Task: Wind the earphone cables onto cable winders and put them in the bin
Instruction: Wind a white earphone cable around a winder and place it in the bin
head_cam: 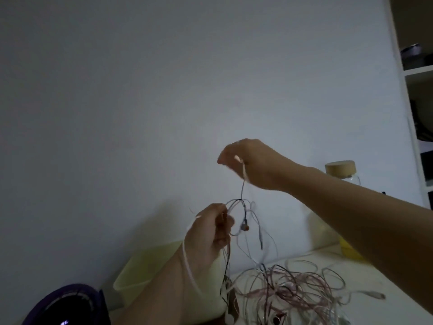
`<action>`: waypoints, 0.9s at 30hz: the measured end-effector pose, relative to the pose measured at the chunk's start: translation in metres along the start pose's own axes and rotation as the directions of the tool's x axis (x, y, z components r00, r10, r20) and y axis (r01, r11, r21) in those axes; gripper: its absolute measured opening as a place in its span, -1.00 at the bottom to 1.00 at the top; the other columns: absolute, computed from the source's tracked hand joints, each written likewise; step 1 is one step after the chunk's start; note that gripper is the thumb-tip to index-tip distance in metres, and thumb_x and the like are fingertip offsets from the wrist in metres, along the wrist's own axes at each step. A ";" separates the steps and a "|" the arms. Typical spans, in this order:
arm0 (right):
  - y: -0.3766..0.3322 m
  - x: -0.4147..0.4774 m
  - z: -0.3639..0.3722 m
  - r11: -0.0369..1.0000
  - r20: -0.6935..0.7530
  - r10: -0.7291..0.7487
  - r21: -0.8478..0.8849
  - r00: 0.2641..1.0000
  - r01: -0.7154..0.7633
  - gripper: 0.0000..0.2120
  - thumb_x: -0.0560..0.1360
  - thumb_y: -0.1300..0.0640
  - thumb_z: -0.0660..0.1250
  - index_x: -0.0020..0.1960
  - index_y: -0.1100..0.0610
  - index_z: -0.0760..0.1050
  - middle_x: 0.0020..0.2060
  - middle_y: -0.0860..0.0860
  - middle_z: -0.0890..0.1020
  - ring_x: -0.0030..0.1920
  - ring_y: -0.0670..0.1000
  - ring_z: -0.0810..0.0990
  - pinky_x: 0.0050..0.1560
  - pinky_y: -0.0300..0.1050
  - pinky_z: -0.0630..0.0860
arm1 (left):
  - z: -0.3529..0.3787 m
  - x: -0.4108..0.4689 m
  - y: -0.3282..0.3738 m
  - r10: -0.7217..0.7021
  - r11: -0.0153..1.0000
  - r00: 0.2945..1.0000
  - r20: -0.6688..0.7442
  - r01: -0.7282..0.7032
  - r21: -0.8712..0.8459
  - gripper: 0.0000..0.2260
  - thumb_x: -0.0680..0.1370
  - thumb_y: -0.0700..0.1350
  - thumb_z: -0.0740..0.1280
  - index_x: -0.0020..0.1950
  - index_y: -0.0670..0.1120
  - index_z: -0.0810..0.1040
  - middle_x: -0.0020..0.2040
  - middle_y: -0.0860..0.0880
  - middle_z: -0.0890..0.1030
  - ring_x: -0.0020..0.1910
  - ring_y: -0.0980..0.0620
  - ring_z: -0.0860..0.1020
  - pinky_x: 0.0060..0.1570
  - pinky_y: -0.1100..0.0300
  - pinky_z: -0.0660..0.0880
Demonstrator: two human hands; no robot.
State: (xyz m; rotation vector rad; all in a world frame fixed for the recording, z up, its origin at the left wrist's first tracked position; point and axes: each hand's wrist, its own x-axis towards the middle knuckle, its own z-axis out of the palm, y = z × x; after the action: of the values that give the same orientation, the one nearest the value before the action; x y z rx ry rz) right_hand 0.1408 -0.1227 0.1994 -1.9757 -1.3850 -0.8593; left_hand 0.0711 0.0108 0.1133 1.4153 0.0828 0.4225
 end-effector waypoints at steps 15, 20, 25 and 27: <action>0.049 -0.028 -0.011 0.868 0.333 0.425 0.115 0.842 -0.483 -0.81 0.50 0.11 0.29 -0.14 0.05 0.68 -0.44 -0.08 0.61 -0.16 -0.03 0.64 -0.04 -0.10 0.53 | -0.024 -0.002 -0.014 0.106 0.937 0.994 -0.010 -0.097 0.336 -0.80 0.54 -0.10 0.33 -0.23 -0.15 0.59 -0.52 0.04 0.38 -0.57 0.12 0.32 -0.50 0.32 0.31; 0.055 -0.024 -0.012 0.748 -0.087 0.625 0.352 0.776 -0.563 -0.79 0.55 0.21 0.21 -0.15 0.21 0.59 -0.43 0.02 0.56 -0.48 -0.09 0.47 -0.46 -0.36 0.33 | -0.030 -0.006 -0.020 0.200 0.794 0.980 0.021 -0.175 0.582 -0.72 0.60 -0.12 0.26 -0.27 -0.13 0.60 -0.37 0.05 0.57 -0.39 0.13 0.49 -0.33 0.33 0.43; 0.055 -0.020 -0.019 0.312 0.033 0.800 0.829 0.599 -0.464 -0.78 0.63 0.22 0.07 -0.09 0.26 0.42 -0.32 0.12 0.59 -0.41 0.04 0.55 -0.32 -0.22 0.47 | -0.029 -0.006 -0.029 0.153 0.702 0.988 -0.033 -0.085 0.707 -0.74 0.61 -0.17 0.24 -0.27 -0.17 0.51 -0.52 0.10 0.51 -0.61 0.27 0.32 -0.54 0.42 0.25; 0.055 -0.022 -0.024 0.259 -0.024 0.813 0.909 0.581 -0.325 -0.75 0.64 0.24 0.00 -0.15 0.23 0.35 -0.27 0.15 0.59 -0.33 0.09 0.60 -0.26 -0.17 0.49 | -0.029 -0.002 -0.034 0.125 0.647 0.990 -0.058 -0.037 0.761 -0.76 0.60 -0.18 0.25 -0.26 -0.16 0.51 -0.44 0.06 0.48 -0.63 0.28 0.30 -0.56 0.42 0.22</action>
State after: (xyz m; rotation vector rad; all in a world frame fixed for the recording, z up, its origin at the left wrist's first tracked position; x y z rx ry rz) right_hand 0.1835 -0.1696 0.1927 -1.1340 -0.4014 -0.1614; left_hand 0.0683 0.0339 0.0753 2.2476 0.3170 0.5744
